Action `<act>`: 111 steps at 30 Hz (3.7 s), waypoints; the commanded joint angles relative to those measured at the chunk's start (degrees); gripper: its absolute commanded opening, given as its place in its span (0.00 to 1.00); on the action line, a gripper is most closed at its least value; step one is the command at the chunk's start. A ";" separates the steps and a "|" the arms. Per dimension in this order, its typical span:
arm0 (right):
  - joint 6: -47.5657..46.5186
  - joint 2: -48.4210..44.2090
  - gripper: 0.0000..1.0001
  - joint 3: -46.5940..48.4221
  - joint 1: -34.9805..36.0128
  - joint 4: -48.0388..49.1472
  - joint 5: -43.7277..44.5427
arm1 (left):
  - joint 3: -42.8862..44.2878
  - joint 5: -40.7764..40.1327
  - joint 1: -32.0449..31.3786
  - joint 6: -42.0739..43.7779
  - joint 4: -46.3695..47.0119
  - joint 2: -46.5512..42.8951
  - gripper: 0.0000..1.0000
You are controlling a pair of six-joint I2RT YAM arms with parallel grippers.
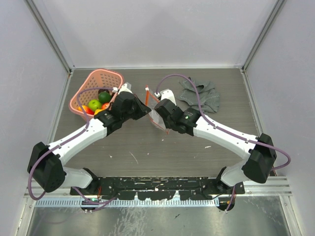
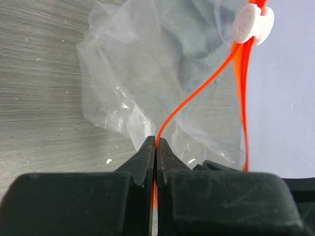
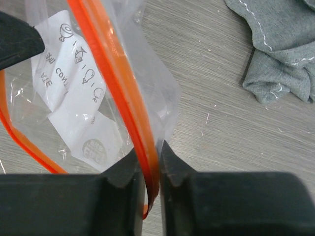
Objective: Place the food in the zip-top bag and seal the zipper
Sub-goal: Open the zipper of the food storage bag, then pick up the fake fruit from the bin.
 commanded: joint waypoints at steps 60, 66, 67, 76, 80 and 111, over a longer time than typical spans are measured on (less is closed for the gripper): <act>-10.71 0.45 0.00 7.60 -6.31 -11.83 4.60 | 34.85 5.54 39.04 42.88 -46.07 22.43 0.83; -11.04 0.27 0.00 6.82 -6.79 -10.69 4.09 | 34.32 8.98 39.17 43.90 -47.47 25.85 0.87; -11.03 0.27 0.00 6.65 -6.81 -10.45 4.01 | 34.20 9.41 39.16 44.09 -47.54 26.37 0.87; -11.26 0.38 0.01 5.69 -7.06 -9.93 3.73 | 34.21 12.56 39.16 45.33 -49.71 29.02 0.94; -11.24 0.10 0.01 5.18 -7.15 -9.68 3.68 | 35.60 12.07 39.21 45.21 -50.88 27.91 0.95; -12.00 0.69 0.03 2.48 -7.36 -7.02 2.89 | 34.27 20.47 39.16 48.22 -55.09 35.03 0.78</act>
